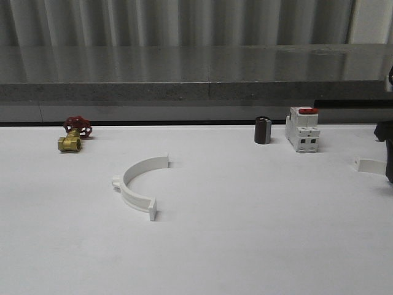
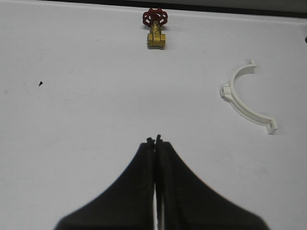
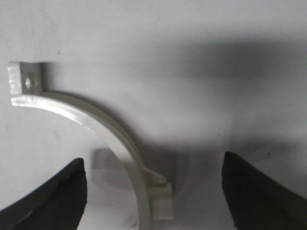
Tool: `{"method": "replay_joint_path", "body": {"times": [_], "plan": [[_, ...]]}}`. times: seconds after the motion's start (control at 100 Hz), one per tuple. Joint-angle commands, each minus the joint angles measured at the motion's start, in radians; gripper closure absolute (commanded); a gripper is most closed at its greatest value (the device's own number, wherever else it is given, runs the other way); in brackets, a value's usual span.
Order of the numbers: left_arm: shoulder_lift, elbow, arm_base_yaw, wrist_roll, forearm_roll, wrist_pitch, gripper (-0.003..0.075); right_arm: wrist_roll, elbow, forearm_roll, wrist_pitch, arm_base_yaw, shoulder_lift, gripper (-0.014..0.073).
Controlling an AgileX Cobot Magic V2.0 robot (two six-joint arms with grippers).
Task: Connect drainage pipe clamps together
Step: 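Grasp the clamp half with the right gripper and lift it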
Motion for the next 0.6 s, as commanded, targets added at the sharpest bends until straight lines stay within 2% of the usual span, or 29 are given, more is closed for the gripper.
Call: {"method": "replay_joint_path", "body": {"times": [0.0,0.32,0.52,0.59], "plan": [[0.005,-0.027,0.000,-0.001,0.003,-0.064,0.0740,-0.020,-0.035,0.017,-0.002,-0.007,-0.036,0.0013],[0.005,-0.027,0.000,-0.001,0.003,-0.064,0.0740,-0.020,-0.035,0.029,0.044,-0.007,-0.036,0.0016],[0.005,-0.027,0.000,-0.001,0.003,-0.064,0.0740,-0.020,-0.035,0.030,0.060,-0.007,-0.036,0.0118],[0.005,-0.027,0.000,-0.001,0.003,-0.064,0.0740,-0.020,-0.035,0.031,0.067,-0.007,-0.036,0.0128]]}}
